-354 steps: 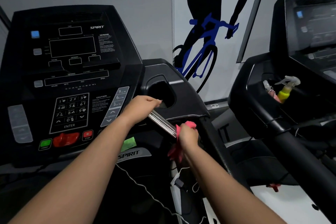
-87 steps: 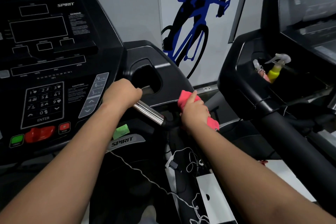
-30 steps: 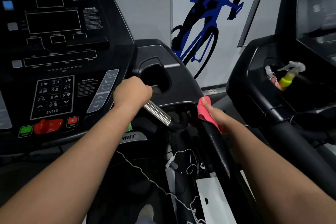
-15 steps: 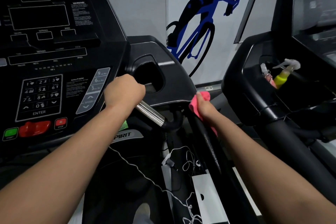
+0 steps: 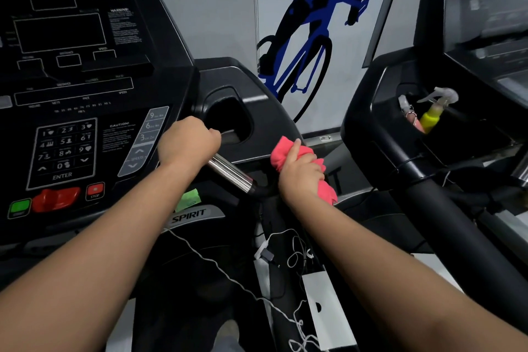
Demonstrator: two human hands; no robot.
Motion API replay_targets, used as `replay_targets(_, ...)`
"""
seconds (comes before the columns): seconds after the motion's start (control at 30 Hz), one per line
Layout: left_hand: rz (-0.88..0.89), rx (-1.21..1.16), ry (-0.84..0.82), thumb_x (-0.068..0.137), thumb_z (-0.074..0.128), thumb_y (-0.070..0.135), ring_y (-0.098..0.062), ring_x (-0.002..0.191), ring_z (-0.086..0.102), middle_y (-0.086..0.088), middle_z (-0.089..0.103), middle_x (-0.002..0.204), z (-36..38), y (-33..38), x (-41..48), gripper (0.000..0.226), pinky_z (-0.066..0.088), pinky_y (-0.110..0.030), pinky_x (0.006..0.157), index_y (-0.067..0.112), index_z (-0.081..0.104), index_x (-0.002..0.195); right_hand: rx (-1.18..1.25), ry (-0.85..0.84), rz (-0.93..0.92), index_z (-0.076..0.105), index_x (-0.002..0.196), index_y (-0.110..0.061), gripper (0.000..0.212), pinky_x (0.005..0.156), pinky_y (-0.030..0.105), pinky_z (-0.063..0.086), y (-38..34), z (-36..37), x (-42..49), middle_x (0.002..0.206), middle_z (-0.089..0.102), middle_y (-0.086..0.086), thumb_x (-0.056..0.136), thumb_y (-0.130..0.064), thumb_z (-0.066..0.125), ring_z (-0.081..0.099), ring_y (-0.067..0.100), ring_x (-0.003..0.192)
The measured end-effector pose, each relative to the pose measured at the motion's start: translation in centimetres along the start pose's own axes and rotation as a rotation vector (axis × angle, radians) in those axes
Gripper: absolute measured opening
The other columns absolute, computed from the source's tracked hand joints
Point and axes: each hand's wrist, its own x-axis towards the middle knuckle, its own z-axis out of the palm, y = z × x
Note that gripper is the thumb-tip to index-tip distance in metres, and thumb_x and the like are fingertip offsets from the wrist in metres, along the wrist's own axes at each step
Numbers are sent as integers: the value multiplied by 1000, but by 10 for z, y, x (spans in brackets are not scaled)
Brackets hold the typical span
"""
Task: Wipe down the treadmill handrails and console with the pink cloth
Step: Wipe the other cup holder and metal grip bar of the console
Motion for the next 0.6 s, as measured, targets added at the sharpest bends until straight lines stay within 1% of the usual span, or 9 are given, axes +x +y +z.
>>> replay_targets(0.13,29,-16,-9,89,45,30,-31,67,55,-7,55,63,-3,-2,-2,37,36,-29,56,9,53,59,-182,19,-177,-14,149,-11,58,107,53,29,8,3,-20,151,-5,36,103,-13,21,25,58,131)
replay_targets(0.23,51,-23,-10,89,45,31,-30,66,55,-8,57,63,-5,-3,-3,39,38,-30,58,8,55,60,-344,27,-337,4,151,-8,53,112,57,13,17,7,-32,153,-17,28,104,-21,22,4,60,135)
replay_targets(0.33,61,-34,-17,90,45,30,-27,62,54,-7,56,61,-6,-4,-6,39,36,-29,55,8,54,60,-511,-15,-445,12,151,-8,52,115,55,9,23,-2,-34,156,-14,23,103,-24,26,-6,56,138)
replay_targets(0.4,68,-40,-19,90,45,31,-28,64,55,-8,57,62,-6,-5,-6,38,36,-29,56,7,57,62,-574,-81,-523,15,151,-11,51,116,52,8,22,-13,-34,157,2,20,103,-25,27,-7,50,141)
replay_targets(0.47,75,-54,-17,90,45,31,-29,65,56,-8,58,62,-6,-5,-6,38,38,-29,57,7,57,62,-572,-160,-629,32,146,-10,46,116,47,14,22,-24,-29,150,29,19,102,-22,31,7,43,143)
replay_targets(0.5,78,-59,-16,90,45,31,-29,64,56,-8,58,62,-6,-5,-6,38,38,-29,57,7,57,62,-543,-186,-700,45,137,-8,41,115,44,22,23,-31,-26,140,44,17,100,-22,35,23,39,140)
replay_targets(0.53,80,-62,-14,90,45,31,-28,63,55,-8,57,61,-6,-5,-6,38,37,-29,56,7,57,62,-480,-205,-759,57,124,-6,36,108,39,32,23,-41,-23,126,57,15,98,-24,38,42,35,129)
replay_targets(0.57,82,-63,-10,90,45,31,-28,62,55,-8,57,61,-6,-5,-6,38,37,-29,55,7,57,62,-362,-234,-778,64,110,-6,34,97,34,42,24,-53,-20,111,64,14,98,-27,40,55,32,113)
replay_targets(0.6,84,-62,-7,90,45,31,-28,61,54,-7,56,61,-6,-4,-6,39,37,-29,55,8,56,62,-207,-281,-735,66,98,-7,32,82,31,46,26,-65,-18,98,67,12,97,-29,42,61,31,97)
